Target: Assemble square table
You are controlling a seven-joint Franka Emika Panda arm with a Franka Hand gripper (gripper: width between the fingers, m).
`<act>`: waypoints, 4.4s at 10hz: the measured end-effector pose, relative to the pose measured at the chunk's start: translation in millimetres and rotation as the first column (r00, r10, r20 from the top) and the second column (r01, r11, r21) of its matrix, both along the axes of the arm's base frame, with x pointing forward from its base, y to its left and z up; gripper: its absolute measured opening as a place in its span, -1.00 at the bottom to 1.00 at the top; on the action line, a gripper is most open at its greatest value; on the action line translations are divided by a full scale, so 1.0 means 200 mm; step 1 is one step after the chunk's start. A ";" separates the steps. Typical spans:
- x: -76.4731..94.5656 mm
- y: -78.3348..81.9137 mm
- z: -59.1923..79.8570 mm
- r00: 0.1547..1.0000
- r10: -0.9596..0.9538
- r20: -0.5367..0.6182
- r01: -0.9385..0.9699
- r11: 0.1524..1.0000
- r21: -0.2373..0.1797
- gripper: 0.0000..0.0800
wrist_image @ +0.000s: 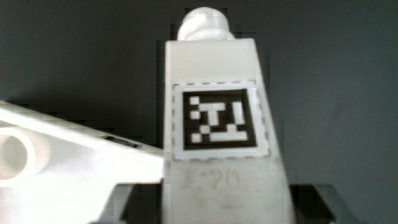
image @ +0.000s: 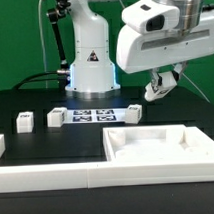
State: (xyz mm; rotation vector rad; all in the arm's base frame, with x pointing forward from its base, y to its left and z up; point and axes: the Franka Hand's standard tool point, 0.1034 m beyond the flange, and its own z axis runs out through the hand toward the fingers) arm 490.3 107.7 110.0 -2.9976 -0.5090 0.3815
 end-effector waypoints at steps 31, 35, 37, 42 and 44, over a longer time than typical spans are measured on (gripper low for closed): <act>0.52 -0.04 0.03 0.770 -0.190 0.609 0.108 0.980 0.168 -0.27; 0.54 -0.02 0.03 0.775 -0.188 0.604 0.104 0.980 0.171 -0.27; 0.62 -0.02 0.08 0.758 -0.194 0.623 0.103 0.978 0.179 -0.27; 0.64 -0.08 0.05 0.636 -0.207 0.743 0.107 0.978 0.181 -0.27; 0.67 -0.05 0.05 0.644 -0.207 0.736 0.101 0.977 0.186 -0.27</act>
Offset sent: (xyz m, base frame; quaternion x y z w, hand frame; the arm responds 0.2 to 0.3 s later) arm 0.0286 -0.0178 0.0099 -0.0066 0.1197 -0.0552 0.9912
